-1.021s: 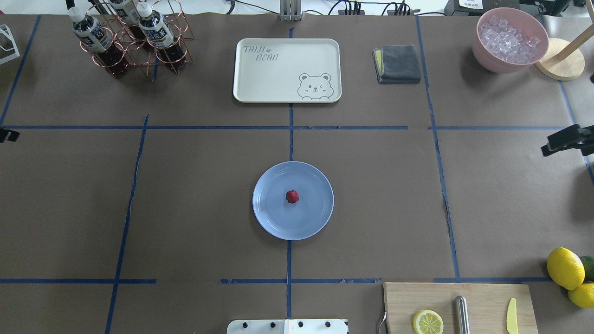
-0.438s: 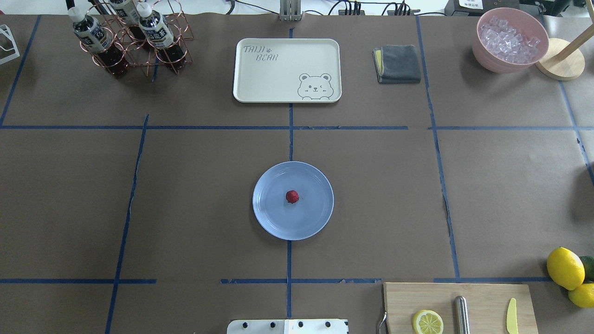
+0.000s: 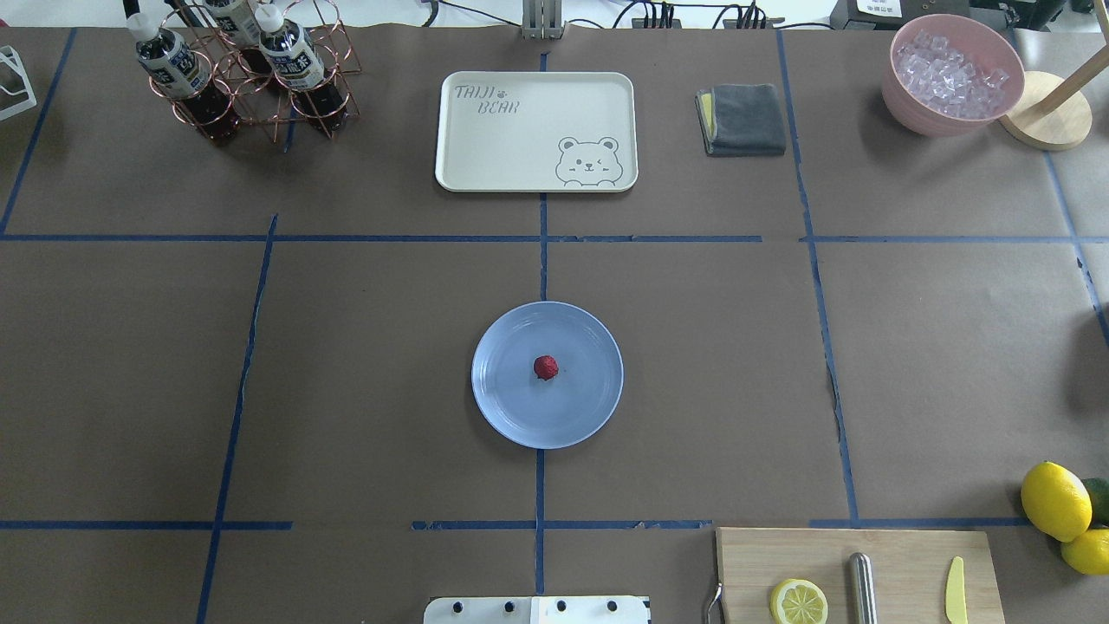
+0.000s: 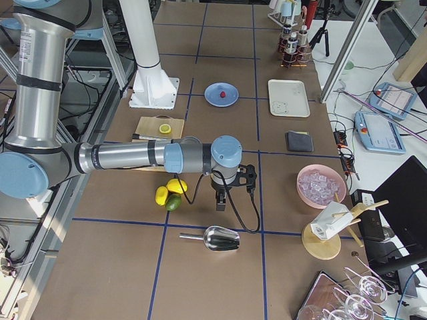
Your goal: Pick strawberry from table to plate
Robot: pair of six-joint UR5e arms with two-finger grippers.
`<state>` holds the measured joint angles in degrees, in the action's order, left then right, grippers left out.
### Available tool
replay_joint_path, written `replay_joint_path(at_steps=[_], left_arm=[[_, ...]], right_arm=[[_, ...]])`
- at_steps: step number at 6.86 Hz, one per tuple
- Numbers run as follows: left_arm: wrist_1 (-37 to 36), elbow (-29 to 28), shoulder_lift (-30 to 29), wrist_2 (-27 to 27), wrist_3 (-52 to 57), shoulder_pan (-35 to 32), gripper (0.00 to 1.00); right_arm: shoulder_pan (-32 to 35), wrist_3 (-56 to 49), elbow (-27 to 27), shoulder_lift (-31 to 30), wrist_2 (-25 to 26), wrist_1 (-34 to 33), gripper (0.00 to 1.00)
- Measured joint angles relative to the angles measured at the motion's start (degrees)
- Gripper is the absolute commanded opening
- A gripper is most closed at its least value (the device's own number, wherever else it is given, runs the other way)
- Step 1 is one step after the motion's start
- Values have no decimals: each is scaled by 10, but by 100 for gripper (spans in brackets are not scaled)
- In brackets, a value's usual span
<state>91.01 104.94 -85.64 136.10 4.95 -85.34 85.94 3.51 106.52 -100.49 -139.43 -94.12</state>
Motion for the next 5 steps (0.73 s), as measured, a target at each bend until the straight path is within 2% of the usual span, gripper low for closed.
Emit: replay_joint_path(at_steps=[3,5], left_arm=[[3,-9,1,-2,0,-3,100],[-2,-14,-2,-4,-1,-28,100]], right_arm=[[0,0,-1,-5,3,4,100],[0,0,-1,-6,3,4,100]])
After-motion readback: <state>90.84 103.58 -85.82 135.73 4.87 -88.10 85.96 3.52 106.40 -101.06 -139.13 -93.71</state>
